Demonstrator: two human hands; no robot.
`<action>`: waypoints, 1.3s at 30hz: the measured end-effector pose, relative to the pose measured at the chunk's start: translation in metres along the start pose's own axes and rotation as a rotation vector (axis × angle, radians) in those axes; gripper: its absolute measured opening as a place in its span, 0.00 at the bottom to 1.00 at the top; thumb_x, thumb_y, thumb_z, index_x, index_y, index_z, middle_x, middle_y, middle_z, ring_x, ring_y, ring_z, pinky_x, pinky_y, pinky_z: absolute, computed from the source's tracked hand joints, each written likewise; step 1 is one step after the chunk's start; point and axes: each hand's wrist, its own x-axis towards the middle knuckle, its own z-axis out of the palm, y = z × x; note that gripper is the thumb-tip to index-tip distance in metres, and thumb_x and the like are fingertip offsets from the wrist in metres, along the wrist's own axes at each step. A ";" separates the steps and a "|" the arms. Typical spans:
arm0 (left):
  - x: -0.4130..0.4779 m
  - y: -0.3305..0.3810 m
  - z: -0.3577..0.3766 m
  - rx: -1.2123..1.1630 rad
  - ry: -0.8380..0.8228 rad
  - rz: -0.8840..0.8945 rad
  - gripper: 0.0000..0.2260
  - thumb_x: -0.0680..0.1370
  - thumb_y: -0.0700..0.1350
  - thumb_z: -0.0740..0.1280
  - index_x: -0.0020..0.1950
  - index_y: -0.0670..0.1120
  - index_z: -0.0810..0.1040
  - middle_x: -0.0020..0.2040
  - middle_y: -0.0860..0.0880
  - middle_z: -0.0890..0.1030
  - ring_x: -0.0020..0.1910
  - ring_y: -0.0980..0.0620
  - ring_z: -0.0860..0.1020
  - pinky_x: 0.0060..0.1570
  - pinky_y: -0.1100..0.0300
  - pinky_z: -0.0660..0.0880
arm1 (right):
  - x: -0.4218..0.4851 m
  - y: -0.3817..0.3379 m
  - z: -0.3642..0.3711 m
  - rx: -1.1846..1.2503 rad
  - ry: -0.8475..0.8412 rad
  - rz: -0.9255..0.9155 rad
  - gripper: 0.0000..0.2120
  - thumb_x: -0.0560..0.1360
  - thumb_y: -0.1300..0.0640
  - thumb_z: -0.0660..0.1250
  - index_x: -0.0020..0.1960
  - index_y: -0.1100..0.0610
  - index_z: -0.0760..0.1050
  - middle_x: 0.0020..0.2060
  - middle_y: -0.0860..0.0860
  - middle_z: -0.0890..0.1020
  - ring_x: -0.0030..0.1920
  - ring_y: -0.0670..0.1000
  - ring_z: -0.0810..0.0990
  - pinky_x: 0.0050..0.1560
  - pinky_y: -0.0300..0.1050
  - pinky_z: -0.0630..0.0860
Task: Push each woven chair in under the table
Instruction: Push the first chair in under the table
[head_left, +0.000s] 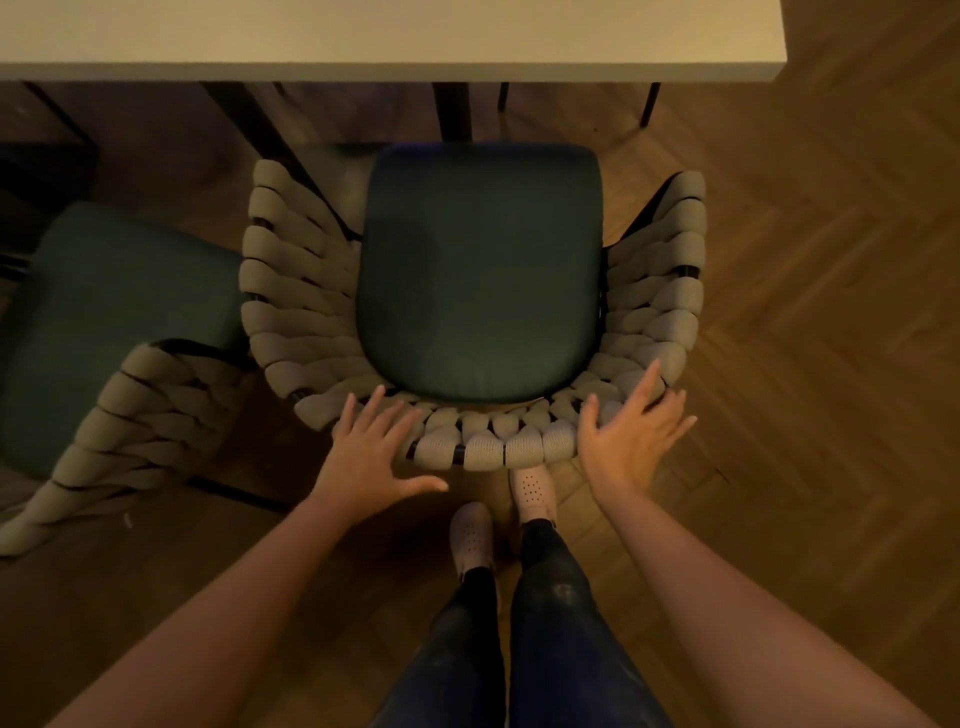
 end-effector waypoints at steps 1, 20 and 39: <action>0.004 -0.007 -0.005 0.055 -0.055 0.050 0.43 0.69 0.77 0.52 0.78 0.53 0.57 0.78 0.49 0.59 0.78 0.47 0.45 0.72 0.49 0.31 | -0.007 0.007 0.000 -0.005 0.039 -0.107 0.36 0.78 0.45 0.60 0.78 0.59 0.52 0.73 0.66 0.59 0.75 0.64 0.55 0.74 0.65 0.45; 0.061 -0.039 -0.039 0.155 -0.148 0.125 0.23 0.78 0.54 0.66 0.72 0.58 0.65 0.64 0.53 0.76 0.66 0.51 0.72 0.70 0.46 0.63 | 0.052 -0.036 0.004 -0.408 -0.431 -1.107 0.21 0.60 0.60 0.80 0.52 0.54 0.81 0.37 0.52 0.80 0.32 0.54 0.82 0.40 0.51 0.77; 0.139 -0.088 -0.092 0.080 -0.187 0.073 0.22 0.79 0.51 0.65 0.73 0.57 0.65 0.60 0.51 0.78 0.58 0.51 0.75 0.65 0.52 0.68 | 0.131 -0.117 0.012 -0.509 -0.518 -1.080 0.16 0.77 0.56 0.65 0.65 0.51 0.71 0.52 0.51 0.76 0.52 0.54 0.79 0.56 0.53 0.68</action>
